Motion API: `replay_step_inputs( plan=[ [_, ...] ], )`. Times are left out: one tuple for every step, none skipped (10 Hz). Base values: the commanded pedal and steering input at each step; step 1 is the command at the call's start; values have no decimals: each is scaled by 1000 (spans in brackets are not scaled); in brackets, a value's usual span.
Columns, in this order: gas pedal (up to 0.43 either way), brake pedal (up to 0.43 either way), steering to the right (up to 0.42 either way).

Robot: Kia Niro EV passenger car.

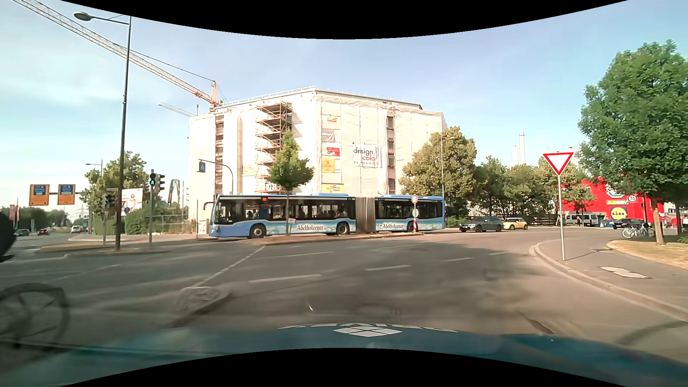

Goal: Follow the waypoints while adhering to traffic rules and regulations

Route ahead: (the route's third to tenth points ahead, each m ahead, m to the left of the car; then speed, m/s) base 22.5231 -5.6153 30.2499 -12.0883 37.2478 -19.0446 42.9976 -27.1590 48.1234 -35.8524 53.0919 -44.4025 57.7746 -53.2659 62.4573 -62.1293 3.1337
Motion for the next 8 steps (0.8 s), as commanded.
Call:
replay_step_inputs(
  plan=[
    [370, 0, 139],
    [339, 0, 132],
    [331, 0, 124],
    [319, 0, 121],
    [319, 0, 121],
    [319, 0, 121],
    [339, 0, 121],
    [461, 0, 121]
  ],
)
